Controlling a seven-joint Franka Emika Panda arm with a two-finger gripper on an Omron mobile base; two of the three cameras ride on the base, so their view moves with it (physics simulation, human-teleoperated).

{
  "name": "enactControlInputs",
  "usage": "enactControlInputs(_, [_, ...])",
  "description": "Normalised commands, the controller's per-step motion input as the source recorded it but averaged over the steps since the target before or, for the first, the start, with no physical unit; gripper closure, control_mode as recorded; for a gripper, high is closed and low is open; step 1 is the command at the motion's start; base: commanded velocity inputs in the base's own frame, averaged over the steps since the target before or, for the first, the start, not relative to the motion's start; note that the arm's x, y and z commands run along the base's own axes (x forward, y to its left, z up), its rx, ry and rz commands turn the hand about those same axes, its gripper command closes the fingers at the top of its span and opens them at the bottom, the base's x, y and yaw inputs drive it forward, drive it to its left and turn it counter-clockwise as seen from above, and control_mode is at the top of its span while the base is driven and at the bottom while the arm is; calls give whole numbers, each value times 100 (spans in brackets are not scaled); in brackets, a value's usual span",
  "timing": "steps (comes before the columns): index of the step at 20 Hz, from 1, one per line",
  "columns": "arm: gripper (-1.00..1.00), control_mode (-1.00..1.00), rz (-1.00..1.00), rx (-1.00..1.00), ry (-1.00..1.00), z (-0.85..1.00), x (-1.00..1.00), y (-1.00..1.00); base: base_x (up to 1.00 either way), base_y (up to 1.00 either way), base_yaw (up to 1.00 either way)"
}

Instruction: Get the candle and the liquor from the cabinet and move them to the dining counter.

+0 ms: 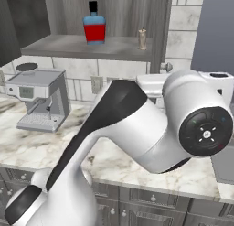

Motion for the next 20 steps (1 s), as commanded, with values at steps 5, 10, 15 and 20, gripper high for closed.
enactControlInputs(5, [-100, -100, 14, 0, 0, -12, -74, 14, 0, 0, 0])
enactControlInputs(10, [-100, -100, 3, 0, 11, -14, -47, 83, 0, 0, 0])
enactControlInputs(15, [-100, -100, 0, 0, 22, -12, -12, 100, 0, 0, 0])
enactControlInputs(20, [-100, -100, 0, 0, 21, 0, 3, 100, 0, 0, 0])
